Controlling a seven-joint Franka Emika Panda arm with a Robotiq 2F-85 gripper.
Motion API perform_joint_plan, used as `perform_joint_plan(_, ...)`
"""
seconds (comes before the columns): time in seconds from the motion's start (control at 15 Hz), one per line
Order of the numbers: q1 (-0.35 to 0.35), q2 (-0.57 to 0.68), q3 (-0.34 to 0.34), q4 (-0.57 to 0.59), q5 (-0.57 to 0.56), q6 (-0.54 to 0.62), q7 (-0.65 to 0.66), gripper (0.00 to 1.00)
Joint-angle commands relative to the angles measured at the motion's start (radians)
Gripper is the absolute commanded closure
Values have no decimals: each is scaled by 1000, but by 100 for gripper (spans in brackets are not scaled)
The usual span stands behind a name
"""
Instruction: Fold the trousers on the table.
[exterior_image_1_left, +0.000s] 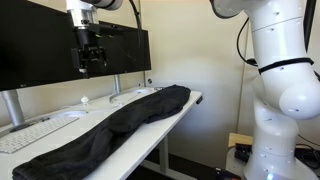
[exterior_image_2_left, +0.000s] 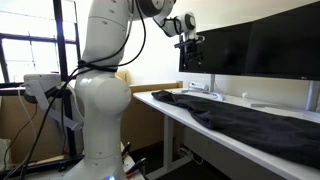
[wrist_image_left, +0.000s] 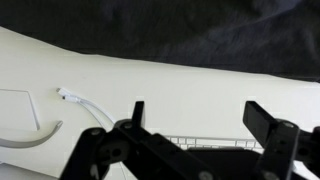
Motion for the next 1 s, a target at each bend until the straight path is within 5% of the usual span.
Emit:
perform_joint_plan(0.0, 22, 6, -30, 4, 5, -9, 17, 0)
perform_joint_plan(0.47, 81, -45, -9, -149, 16, 32, 45, 0)
perform_joint_plan(0.93, 230, -34, 76, -277, 14, 111, 312, 0)
